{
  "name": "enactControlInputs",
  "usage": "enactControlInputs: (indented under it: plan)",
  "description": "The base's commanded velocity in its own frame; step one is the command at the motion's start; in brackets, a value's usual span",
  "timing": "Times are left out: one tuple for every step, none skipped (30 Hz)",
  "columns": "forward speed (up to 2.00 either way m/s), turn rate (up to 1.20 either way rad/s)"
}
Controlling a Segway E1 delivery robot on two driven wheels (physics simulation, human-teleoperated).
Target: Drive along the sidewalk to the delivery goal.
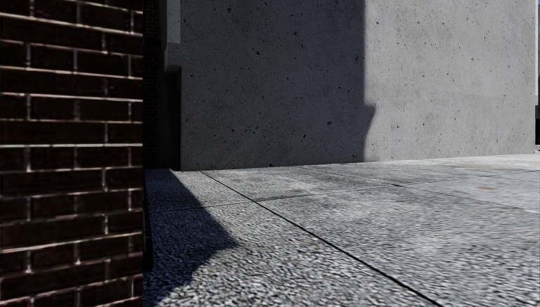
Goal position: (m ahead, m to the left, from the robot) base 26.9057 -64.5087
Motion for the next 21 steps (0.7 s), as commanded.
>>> enactControlInputs:
  plan:
    - [0.00,0.00]
    - [0.00,0.00]
    - [0.00,0.00]
    - [0.00,0.00]
    - [0.00,0.00]
    - [0.00,0.00]
    - [0.00,0.00]
    - [0.00,0.00]
    - [0.00,0.00]
    - [0.00,0.00]
    - [0.00,0.00]
    - [0.00,0.00]
    - [0.00,0.00]
    - [0.00,0.00]
    - [0.00,0.00]
    - [0.00,0.00]
    - [0.00,0.00]
    - [0.00,0.00]
    - [0.00,0.00]
    - [0.00,0.00]
    - [0.00,0.00]
